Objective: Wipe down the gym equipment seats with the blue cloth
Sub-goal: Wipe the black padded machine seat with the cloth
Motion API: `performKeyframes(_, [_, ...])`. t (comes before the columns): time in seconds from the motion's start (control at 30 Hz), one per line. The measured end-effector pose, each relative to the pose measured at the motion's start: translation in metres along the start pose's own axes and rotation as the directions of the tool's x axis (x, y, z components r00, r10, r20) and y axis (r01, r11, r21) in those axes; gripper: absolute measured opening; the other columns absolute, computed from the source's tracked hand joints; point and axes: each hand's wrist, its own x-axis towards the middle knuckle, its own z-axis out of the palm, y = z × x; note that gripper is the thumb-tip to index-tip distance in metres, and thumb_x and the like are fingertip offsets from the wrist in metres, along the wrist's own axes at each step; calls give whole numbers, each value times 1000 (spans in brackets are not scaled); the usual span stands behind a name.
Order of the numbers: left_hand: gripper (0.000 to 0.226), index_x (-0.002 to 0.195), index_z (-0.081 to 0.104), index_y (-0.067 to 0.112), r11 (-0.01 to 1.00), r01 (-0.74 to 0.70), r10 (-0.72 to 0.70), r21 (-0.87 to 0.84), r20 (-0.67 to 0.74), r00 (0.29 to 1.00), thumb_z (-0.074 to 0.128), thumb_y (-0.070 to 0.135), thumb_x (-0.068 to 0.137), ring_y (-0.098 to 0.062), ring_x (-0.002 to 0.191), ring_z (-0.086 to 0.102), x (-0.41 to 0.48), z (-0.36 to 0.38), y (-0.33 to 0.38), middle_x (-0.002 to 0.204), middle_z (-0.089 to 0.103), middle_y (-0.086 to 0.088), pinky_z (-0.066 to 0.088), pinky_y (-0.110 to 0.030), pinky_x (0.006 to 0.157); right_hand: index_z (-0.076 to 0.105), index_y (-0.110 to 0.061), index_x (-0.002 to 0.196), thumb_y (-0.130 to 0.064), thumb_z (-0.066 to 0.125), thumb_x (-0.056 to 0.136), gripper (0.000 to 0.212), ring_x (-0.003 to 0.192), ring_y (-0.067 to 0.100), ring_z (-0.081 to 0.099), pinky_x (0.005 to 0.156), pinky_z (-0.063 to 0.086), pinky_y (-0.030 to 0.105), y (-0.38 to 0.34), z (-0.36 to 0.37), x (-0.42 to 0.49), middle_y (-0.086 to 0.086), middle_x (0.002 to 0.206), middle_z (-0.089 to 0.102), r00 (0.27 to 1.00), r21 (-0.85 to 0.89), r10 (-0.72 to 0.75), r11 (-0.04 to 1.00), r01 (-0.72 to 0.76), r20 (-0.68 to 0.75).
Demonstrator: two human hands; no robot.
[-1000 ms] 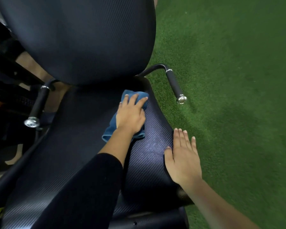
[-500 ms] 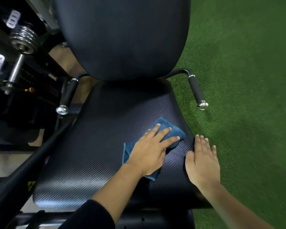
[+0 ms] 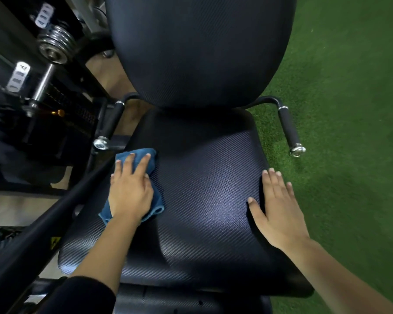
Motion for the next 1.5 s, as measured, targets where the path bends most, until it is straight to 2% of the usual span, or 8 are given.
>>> performKeyframes(0.13, [49,147,32,27,974,218,-220,-61,-26,975,37,24,99,-35,144,12,35,6,22,156,21,-7,18,-49,115,-5,-14,151,-61,4,85,82,146,14,-14,118,-9,33,2,6,16,2,160,-8,999,6,-28,1000,28,33])
performKeyframes(0.27, [50,148,29,27,980,192,-192,-44,9,981,35,25,99,-35,144,11,75,18,47,157,20,-5,19,-49,114,-6,-16,151,-62,6,86,80,146,11,-16,119,-8,33,5,13,15,-1,160,-9,1000,62,-24,998,24,10])
performKeyframes(0.57, [51,148,28,30,982,-182,188,-53,143,972,37,26,97,-32,144,10,118,51,128,157,20,-2,21,-49,114,8,-11,152,-53,25,91,76,148,12,-6,119,0,36,4,17,19,2,161,3,999,114,-28,993,32,-36])
performKeyframes(0.7, [50,147,29,32,936,-342,351,-80,178,919,37,27,98,-30,145,10,114,61,162,156,21,0,21,-49,114,14,-8,152,-52,29,90,78,148,13,-2,119,2,37,3,17,22,3,160,8,998,121,-28,992,34,-54])
performKeyframes(0.83, [50,146,31,32,863,-495,505,-103,198,840,38,26,97,-29,144,13,98,67,176,155,23,2,23,-48,114,3,-12,153,-59,19,87,83,146,8,-14,120,-6,32,1,12,19,0,160,-5,1000,122,-4,993,7,-21])
performKeyframes(1.2, [47,144,35,34,759,-622,651,-194,221,726,34,26,98,-25,146,13,-15,50,168,154,28,7,23,-46,115,-5,-15,153,-83,1,71,107,143,7,-16,117,-13,32,20,5,-41,-2,161,-3,980,70,191,979,-194,49])
performKeyframes(1.33, [51,141,38,38,679,-689,734,-254,235,637,21,35,93,-22,145,14,-49,41,166,152,30,11,25,-44,113,4,-12,153,-87,-7,67,115,143,7,-13,118,-12,33,36,1,-68,1,161,4,977,38,201,978,-204,70])
performKeyframes(1.5, [48,141,37,40,567,-768,823,-298,240,514,26,33,94,-20,146,13,-62,40,164,153,28,12,25,-44,115,11,-9,153,-86,-16,66,119,148,15,-2,119,-6,37,41,0,-74,4,160,9,985,7,167,986,-167,42])
